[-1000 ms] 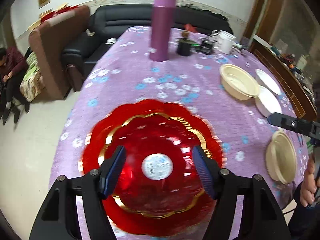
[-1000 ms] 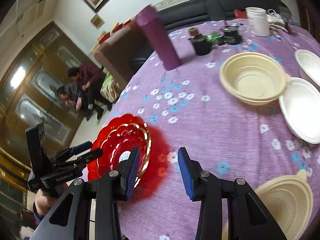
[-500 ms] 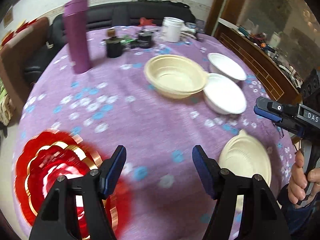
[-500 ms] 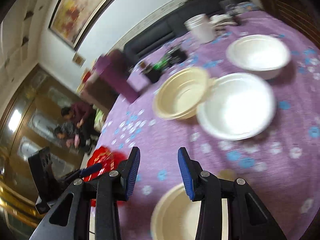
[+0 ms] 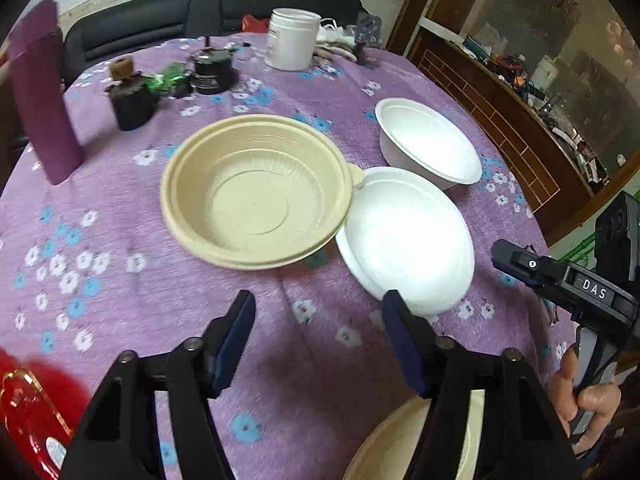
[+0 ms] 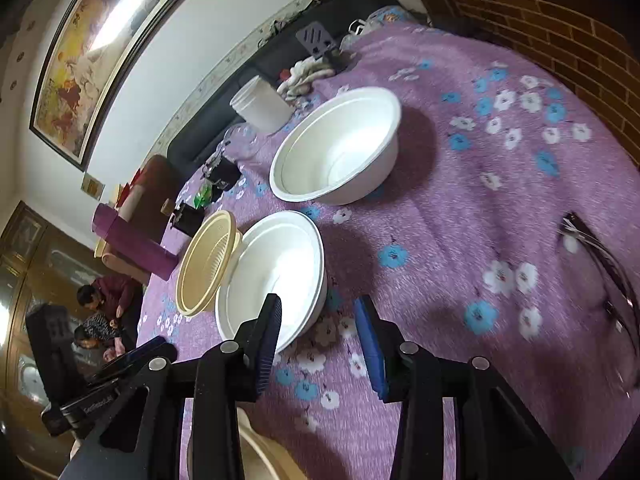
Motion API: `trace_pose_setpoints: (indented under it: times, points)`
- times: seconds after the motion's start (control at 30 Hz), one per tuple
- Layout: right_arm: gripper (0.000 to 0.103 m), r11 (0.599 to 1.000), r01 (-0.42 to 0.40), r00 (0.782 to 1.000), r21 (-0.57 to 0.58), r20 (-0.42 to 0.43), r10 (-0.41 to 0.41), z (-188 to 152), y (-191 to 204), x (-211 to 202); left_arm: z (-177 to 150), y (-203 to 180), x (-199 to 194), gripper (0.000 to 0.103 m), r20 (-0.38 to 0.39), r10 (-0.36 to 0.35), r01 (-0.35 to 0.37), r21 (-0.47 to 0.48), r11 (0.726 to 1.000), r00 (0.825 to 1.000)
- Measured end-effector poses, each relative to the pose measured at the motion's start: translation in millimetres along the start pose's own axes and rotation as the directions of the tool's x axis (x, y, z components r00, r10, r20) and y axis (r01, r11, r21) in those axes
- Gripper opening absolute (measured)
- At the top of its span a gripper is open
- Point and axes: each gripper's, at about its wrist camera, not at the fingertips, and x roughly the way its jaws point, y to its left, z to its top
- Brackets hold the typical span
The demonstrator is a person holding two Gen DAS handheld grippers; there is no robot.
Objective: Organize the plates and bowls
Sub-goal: 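Move the left gripper to the white foam bowl and grasp its rim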
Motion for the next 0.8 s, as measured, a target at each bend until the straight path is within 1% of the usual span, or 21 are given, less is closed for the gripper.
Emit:
trace_pose_setpoints:
  times: [0.03,0.1,0.17,0.2,0.23,0.27,0.3,0.33,0.37,0.4,0.47,0.63,0.7,0.77,0.8]
  points:
    - [0.036,1.000,0.002,1.000,-0.002,-0.005,-0.002,1.2,-0.1,4.3,1.8,-2.7,5.6,0.055,-0.007,0.004,-0.004,0.005,1.000,1.000]
    - [0.031,1.000,0.003,1.000,-0.004,-0.019,-0.003,3.5,0.4,16.3,5.4,-5.6,17.8,0.053,-0.025,0.025,-0.024,0.008,1.000,0.999]
    - [0.030,1.000,-0.002,1.000,0.013,-0.031,0.003,5.9,-1.9,27.8,8.8,-7.2,26.2,0.051,-0.035,0.006,-0.006,0.000,1.000,0.999]
    - [0.024,1.000,-0.014,0.999,0.011,-0.033,0.014,5.6,-1.9,32.0,10.9,-9.2,30.3,0.047,-0.036,-0.009,0.009,0.002,1.000,0.999]
    - [0.018,1.000,-0.024,0.999,0.003,-0.037,0.024,5.1,-0.7,36.2,13.2,-10.4,33.6,0.038,-0.036,-0.019,0.019,0.005,1.000,0.999]
    - [0.013,1.000,-0.021,0.999,-0.002,-0.040,0.020,4.0,-0.2,39.2,14.9,-13.3,38.4,0.034,-0.045,-0.024,0.024,0.014,1.000,0.999]
    - [0.012,1.000,-0.021,0.999,-0.003,-0.041,0.020,3.0,0.1,40.2,15.1,-15.8,41.3,0.024,-0.055,-0.026,0.027,0.020,0.999,0.998]
    - [0.011,0.999,-0.032,0.999,-0.002,-0.043,0.032,1.5,0.4,39.3,13.7,-19.1,42.4,0.020,-0.061,-0.037,0.039,0.027,0.999,0.997]
    - [0.011,0.999,-0.048,0.998,0.002,-0.044,0.048,-1.0,1.1,35.2,11.1,-22.8,41.1,0.020,-0.065,-0.049,0.052,0.041,0.998,0.997]
    - [0.011,0.999,-0.052,0.998,-0.002,-0.044,0.052,-3.8,2.5,30.9,8.6,-26.3,39.5,0.020,-0.065,-0.044,0.048,0.059,0.997,0.997]
    - [0.011,0.999,-0.042,0.999,-0.021,-0.034,0.042,-11.3,5.6,18.6,1.4,-32.2,33.8,0.020,-0.065,-0.052,0.057,0.078,0.995,0.997]
    - [0.011,0.997,-0.079,0.996,-0.015,-0.033,0.079,-30.9,1.8,-13.0,-16.6,-42.7,21.8,0.020,-0.094,-0.101,0.111,0.115,0.987,0.990]
    - [0.012,0.997,-0.083,0.996,-0.006,-0.037,0.083,-36.9,-1.6,-18.6,-18.7,-47.2,22.0,0.021,-0.095,-0.091,0.104,0.135,0.985,0.991]
    - [0.012,0.997,-0.075,0.996,-0.007,-0.040,0.075,-38.7,-3.8,-17.9,-18.0,-49.3,25.5,0.021,-0.100,-0.080,0.093,0.134,0.987,0.992]
    - [0.013,0.998,-0.068,0.997,0.004,-0.047,0.068,-39.0,-7.1,-15.4,-17.3,-49.8,27.2,0.024,-0.101,-0.072,0.086,0.138,0.987,0.992]
